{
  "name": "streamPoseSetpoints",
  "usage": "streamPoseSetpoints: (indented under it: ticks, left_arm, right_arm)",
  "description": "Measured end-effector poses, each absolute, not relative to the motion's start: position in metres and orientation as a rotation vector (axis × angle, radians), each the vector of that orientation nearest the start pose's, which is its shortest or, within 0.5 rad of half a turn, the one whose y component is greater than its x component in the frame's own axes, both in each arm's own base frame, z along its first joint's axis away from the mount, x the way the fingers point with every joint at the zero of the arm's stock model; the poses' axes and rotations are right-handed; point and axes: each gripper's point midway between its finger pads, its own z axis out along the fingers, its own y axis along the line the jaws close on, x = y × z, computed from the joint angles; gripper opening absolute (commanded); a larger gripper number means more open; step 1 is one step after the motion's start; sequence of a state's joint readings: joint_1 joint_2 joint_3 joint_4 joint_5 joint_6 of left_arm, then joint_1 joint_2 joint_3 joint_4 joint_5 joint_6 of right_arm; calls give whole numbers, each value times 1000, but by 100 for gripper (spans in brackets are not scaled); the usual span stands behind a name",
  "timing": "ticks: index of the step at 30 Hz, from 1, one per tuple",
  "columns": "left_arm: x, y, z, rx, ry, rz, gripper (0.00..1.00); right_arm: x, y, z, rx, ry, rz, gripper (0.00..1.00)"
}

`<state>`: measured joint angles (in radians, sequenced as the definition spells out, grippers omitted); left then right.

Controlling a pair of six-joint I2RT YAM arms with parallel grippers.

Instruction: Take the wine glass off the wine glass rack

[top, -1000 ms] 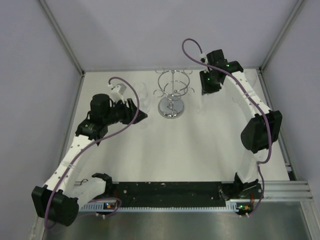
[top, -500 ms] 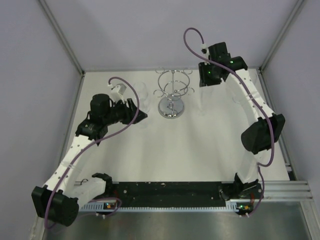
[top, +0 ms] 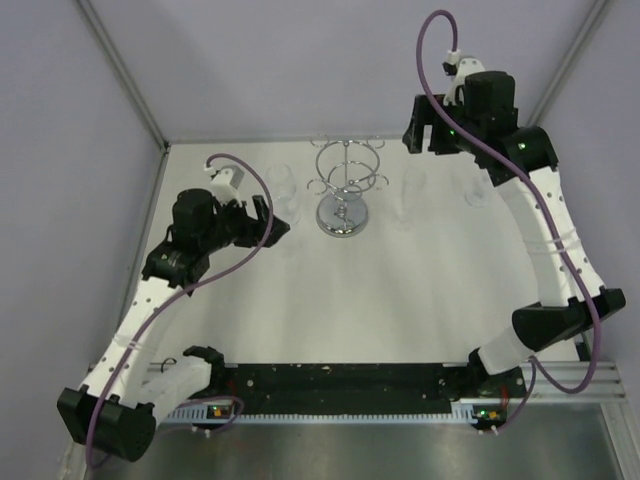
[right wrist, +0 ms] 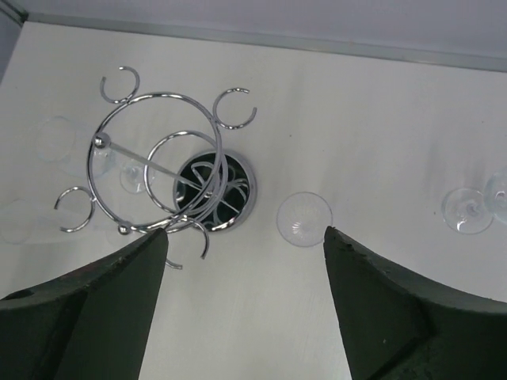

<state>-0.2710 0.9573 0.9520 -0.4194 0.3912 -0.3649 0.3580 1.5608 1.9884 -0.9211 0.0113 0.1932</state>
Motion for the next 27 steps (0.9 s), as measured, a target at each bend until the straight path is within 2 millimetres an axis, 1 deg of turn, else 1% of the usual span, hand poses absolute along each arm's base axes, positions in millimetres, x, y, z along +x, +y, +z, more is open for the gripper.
streamPoseSetpoints:
  ticks: [2, 3, 6, 11, 13, 16, 19, 22, 27]
  left_arm:
    - [279, -153, 263, 154, 2037, -738, 98]
    - [281, -150, 266, 144, 2030, -712, 98]
    - [284, -139, 277, 117, 2008, -642, 98]
    - [291, -123, 296, 72, 1960, -536, 98]
    - [293, -117, 300, 54, 1950, -504, 98]
    - [295, -109, 302, 29, 1948, -453, 98]
    - [296, -100, 302, 6, 1951, -404, 98]
    - [294, -93, 303, -15, 1945, -368, 98]
    - [288, -85, 315, -35, 1901, -339, 98]
  right_arm:
    - [385, 152, 386, -162, 2048, 344, 94]
    - [384, 152, 385, -161, 2050, 348, 99]
    - [384, 153, 371, -160, 2080, 348, 99]
    - [384, 153, 339, -140, 2140, 338, 99]
    - [380, 149, 328, -114, 2152, 325, 99]
    - [372, 140, 321, -69, 2146, 306, 99]
    - [365, 134, 326, -29, 2109, 301, 99]
    - [357, 127, 339, -5, 2046, 302, 99]
    - [345, 119, 362, 9, 1939, 311, 99]
